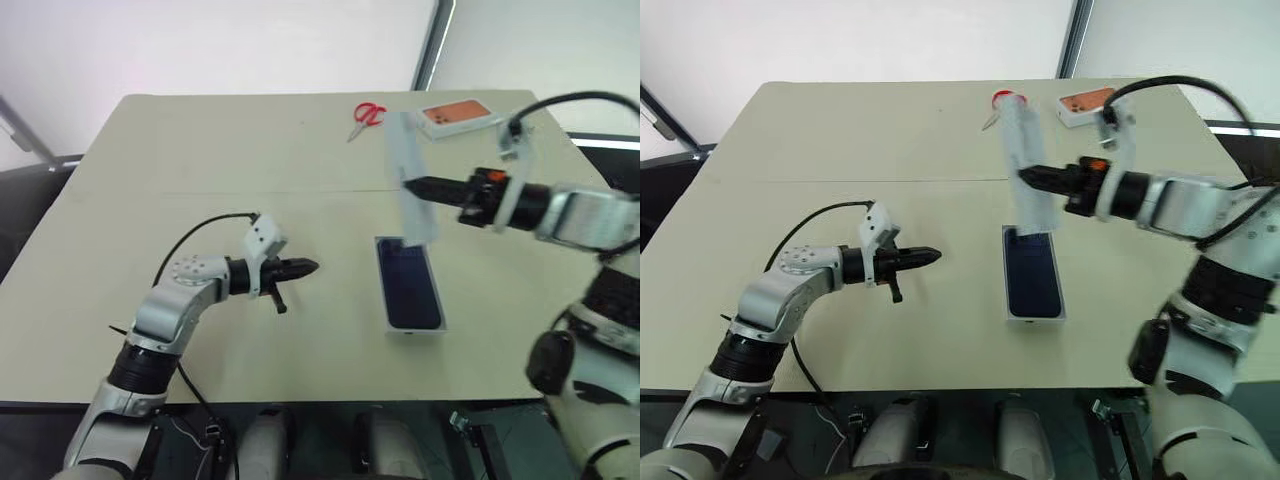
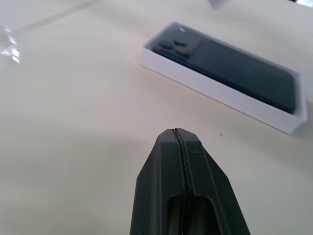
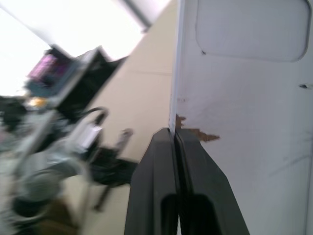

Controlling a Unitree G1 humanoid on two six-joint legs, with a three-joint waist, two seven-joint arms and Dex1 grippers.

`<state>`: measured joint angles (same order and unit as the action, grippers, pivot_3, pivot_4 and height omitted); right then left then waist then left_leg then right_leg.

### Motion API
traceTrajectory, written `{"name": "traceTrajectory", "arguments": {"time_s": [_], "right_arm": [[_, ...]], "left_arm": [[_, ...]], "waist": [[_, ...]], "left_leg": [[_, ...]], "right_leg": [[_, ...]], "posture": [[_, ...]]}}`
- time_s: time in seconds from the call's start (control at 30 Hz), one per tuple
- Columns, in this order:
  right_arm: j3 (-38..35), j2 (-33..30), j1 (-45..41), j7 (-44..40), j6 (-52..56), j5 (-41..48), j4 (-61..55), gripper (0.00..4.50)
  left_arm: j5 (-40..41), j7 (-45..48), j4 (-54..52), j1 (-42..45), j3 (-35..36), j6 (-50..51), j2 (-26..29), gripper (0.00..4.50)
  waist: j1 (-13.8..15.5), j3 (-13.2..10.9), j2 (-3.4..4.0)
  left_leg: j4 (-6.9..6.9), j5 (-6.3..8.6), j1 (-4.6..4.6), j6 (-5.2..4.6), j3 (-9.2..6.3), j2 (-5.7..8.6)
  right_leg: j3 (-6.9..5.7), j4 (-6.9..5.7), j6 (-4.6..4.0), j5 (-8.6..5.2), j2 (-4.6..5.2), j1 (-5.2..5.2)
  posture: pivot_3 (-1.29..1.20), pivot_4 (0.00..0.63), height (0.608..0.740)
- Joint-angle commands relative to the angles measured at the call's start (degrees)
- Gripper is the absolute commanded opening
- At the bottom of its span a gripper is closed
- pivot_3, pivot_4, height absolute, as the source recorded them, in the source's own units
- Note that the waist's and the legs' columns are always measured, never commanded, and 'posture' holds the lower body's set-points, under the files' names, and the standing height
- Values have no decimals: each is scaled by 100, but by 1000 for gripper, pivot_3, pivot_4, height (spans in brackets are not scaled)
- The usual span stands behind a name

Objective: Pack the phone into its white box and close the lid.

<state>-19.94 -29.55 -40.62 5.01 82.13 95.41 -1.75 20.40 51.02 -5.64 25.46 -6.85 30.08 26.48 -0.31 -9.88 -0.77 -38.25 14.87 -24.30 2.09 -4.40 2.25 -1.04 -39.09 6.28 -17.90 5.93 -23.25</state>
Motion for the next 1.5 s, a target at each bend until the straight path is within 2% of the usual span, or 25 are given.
{"name": "traceTrajectory", "arguments": {"time_s": [0.03, 0.17, 0.3, 0.47, 0.57, 0.67, 0.8, 0.87, 1.0, 1.13, 1.27, 1.37, 1.43, 1.5], "right_arm": [[659, 174, 635, 1537, -1098, 1759, -614, 24], [907, 662, 1533, 2243, -1686, 1759, -1245, 24], [862, 833, 1827, 2684, -2020, 1759, -1480, 24], [716, 597, 2183, 3079, -1993, 1759, -1322, 24], [630, 532, 2112, 3013, -1970, 1759, -1305, 959], [576, 307, 1917, 2888, -1880, 1759, -1214, 2440], [672, -1319, 1126, 2089, -1347, 1759, -1004, 4451], [837, -2050, 906, 1828, -1138, 1446, -1027, 4451], [975, -2699, 823, 931, -1069, 341, -993, 4451], [1550, -3450, 996, -488, -1490, -1843, -1530, 4451], [1962, -3734, 1196, -1472, -2033, -3237, -1768, 4451], [2263, -3885, 1393, -2050, -2507, -4240, -1903, 4451], [2297, -3821, 1493, -2338, -2657, -4581, -1909, 4451], [2346, -3761, 1560, -2631, -2791, -4882, -1935, 3583]], "left_arm": [[-82, 11, -24, 37, 48, -277, 52, 0], [-119, -13, -52, -37, -27, -297, 45, 0], [-96, 14, -167, -50, -139, -241, 15, 0], [-215, 46, -184, 84, -569, -288, -216, 0], [-318, -104, 90, 308, -717, -323, -523, 0], [-431, -213, 323, 461, -799, -338, -761, 0], [-437, -221, 478, 681, -976, -328, -1182, 0], [-389, -205, 437, 747, -1054, -233, -1367, 0], [-527, -235, 522, 836, -1288, -239, -1626, 0], [-501, -391, 663, 932, -1258, -175, -1909, 0], [-266, -592, 573, 961, -789, 41, -1904, 0], [-170, -751, 340, 933, -385, 295, -1606, 0], [-211, -862, 231, 864, -164, 451, -1293, 0], [-284, -939, 263, 817, -76, 651, -999, 0]], "waist": [[-19, -2, 1], [-62, -1, 1], [-84, -1, 3], [-43, 1, 4], [-38, 1, 4], [-51, 0, 5], [-63, -7, 20], [-46, -7, 19], [-38, 0, 8], [-30, -1, 11], [-60, -2, 10], [-63, -2, 10], [-60, -2, 10], [-43, -2, 11]], "left_leg": [[-8, 0, -11, -1, 0, 6], [-12, 6, -8, -17, 7, 14], [-6, 7, -5, -18, 6, 7], [0, 7, -1, -18, 6, 2], [-1, 7, 1, -18, 7, 4], [0, 7, 2, -19, 7, 2], [0, 9, 1, -21, 21, 3], [1, 9, 0, -22, 19, 1], [2, 12, 1, -26, 12, -9], [-1, 12, 0, -26, 19, -4], [1, 12, 2, -27, 17, -7], [2, 12, 7, -27, 16, -9], [2, 12, 7, -26, 16, -9], [2, 12, 6, -26, 15, -8]], "right_leg": [[0, 0, 0, 0, 1, -4], [12, -6, 2, 1, -1, -7], [12, -14, 2, 1, -10, -15], [13, -12, 2, 1, -15, -13], [13, -10, 2, 1, -14, -8], [13, -12, 2, 1, -17, -9], [21, -13, 2, 1, -16, -15], [19, -12, 2, 0, -18, -16], [11, -1, 2, 0, -28, -6], [17, -3, 2, 1, -23, -9], [17, -3, 2, 1, -26, -10], [18, -5, 2, 0, -28, -11], [19, -6, 2, 0, -28, -12], [19, -5, 2, 0, -27, -12]], "posture": [[0, 150, 697], [0, 150, 697], [0, 150, 697], [0, 150, 697], [0, 150, 697], [0, 150, 697], [0, 150, 697], [0, 150, 697], [0, 150, 697], [0, 150, 697], [0, 150, 697], [0, 150, 697], [0, 150, 697], [0, 150, 697]]}}
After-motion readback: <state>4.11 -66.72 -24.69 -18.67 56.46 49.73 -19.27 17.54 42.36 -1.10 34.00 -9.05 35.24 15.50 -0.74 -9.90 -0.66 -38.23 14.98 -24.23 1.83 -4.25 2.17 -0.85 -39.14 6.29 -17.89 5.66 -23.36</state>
